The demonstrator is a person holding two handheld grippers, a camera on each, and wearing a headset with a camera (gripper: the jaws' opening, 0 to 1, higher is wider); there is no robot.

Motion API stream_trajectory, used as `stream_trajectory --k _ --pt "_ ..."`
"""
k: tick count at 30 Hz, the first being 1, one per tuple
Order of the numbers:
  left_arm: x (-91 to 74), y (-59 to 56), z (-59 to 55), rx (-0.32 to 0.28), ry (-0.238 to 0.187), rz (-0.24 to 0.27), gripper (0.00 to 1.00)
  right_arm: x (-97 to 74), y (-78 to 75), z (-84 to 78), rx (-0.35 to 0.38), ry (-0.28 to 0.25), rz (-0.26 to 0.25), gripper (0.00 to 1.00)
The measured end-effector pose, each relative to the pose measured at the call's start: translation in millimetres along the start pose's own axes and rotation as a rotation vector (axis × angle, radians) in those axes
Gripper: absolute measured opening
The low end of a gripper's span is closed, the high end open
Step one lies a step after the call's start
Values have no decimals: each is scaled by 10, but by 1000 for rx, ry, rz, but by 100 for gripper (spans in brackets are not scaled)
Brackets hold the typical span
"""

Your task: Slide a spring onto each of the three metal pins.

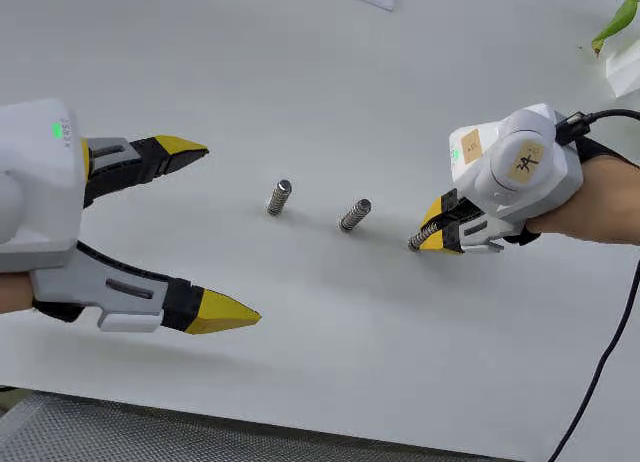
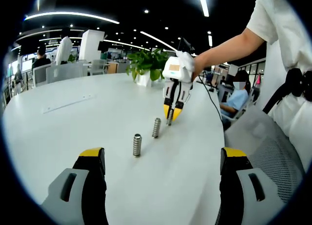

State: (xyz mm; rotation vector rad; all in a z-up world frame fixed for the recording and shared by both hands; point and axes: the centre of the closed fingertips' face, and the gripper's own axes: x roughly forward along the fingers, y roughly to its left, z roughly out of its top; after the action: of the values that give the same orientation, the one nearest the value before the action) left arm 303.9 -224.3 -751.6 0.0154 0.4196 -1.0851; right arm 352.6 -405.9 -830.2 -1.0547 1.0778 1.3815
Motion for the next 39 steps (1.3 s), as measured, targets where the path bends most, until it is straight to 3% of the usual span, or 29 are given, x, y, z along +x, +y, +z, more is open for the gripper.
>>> stream_trajectory --k 8,17,22,29,39 --pt "-4 3 -3 -1 2 2 98 -2 -2 0 14 -12 3 8" --pt "-13 -11 -11 5 10 0 98 -113 31 51 42 -43 -13 17" --pt "-24 -15 -10 14 19 -2 98 -187 17 76 91 -100 -27 23" --pt "-57 3 6 28 33 2 99 -415 12 66 166 -188 -68 33" --pt "-107 42 -16 57 78 13 99 -712 210 -22 322 -367 -159 50"
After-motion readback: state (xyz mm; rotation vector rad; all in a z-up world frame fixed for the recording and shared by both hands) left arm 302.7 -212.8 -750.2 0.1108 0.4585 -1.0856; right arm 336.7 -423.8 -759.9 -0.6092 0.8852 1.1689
